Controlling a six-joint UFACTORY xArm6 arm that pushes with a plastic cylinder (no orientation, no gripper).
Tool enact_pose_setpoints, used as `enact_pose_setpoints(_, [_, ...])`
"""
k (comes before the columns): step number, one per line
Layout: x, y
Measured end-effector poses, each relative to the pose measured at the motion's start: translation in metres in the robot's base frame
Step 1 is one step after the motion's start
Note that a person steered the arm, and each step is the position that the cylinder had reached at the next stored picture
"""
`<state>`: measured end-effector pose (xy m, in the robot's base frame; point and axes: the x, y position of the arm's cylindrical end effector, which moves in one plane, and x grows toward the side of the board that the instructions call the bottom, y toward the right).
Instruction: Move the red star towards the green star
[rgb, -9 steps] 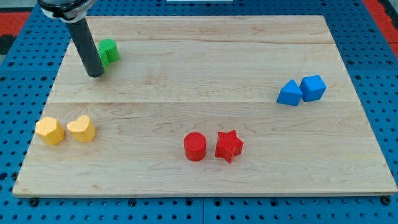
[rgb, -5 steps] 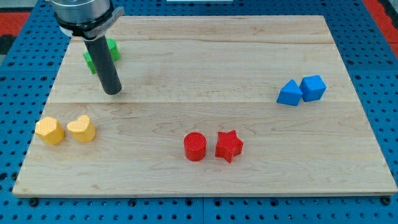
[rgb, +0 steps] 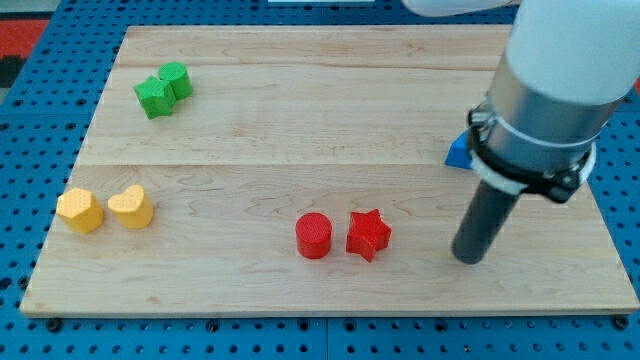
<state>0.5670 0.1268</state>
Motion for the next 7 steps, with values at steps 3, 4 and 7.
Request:
enact_pose_setpoints(3, [-0.014, -0.151])
enact_pose_setpoints(4, [-0.011, -0.123])
enact_pose_setpoints(7, [-0.043, -0.127])
